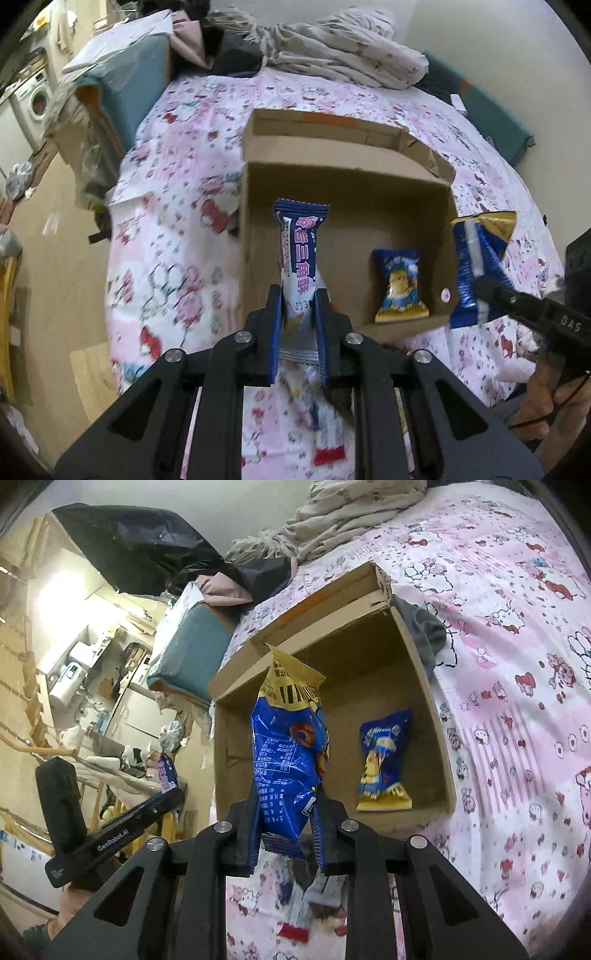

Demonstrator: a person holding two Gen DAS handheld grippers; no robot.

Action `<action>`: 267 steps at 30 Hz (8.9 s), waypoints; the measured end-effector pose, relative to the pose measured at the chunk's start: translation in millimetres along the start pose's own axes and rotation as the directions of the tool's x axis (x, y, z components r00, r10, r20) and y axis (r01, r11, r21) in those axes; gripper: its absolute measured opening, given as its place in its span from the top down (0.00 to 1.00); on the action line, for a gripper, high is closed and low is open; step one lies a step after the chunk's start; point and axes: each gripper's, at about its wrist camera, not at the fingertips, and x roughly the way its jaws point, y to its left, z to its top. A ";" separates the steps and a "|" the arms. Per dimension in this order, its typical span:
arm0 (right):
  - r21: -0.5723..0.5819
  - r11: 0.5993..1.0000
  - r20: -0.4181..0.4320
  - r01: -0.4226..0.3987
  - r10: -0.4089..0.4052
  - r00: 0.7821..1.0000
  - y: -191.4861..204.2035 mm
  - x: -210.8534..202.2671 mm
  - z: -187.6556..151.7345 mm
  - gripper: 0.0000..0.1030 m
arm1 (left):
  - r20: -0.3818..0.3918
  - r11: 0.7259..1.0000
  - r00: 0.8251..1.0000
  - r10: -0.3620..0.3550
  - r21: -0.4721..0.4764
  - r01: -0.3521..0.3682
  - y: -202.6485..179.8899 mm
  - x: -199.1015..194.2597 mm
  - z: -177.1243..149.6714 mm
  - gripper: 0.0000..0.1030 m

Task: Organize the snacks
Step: 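Lower both held snacks into the box and open both grippers, then grasp a white bar with the left gripper while the right grasps the striped wafer bar, then carry both bars over the box and lower them inside, then open both grippers and move them back toward the snack pile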

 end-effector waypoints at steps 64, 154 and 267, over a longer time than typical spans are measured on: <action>-0.058 0.980 -0.001 0.193 -0.193 0.981 7.4 35.1 1.7 0.30 | 0.086 0.990 0.996 0.001 -0.143 0.012 26.6 30.0 -9.2 0.26; -0.149 0.952 -0.364 0.266 -0.303 0.881 -9.1 36.6 -118.5 0.73 | -0.239 0.981 0.966 0.100 -0.136 -0.135 30.3 53.1 -123.9 0.87; -0.147 0.977 -0.006 0.153 -0.156 0.988 20.6 47.7 9.8 0.30 | 0.081 1.000 0.996 0.022 0.005 -0.022 2.5 31.9 -16.9 0.22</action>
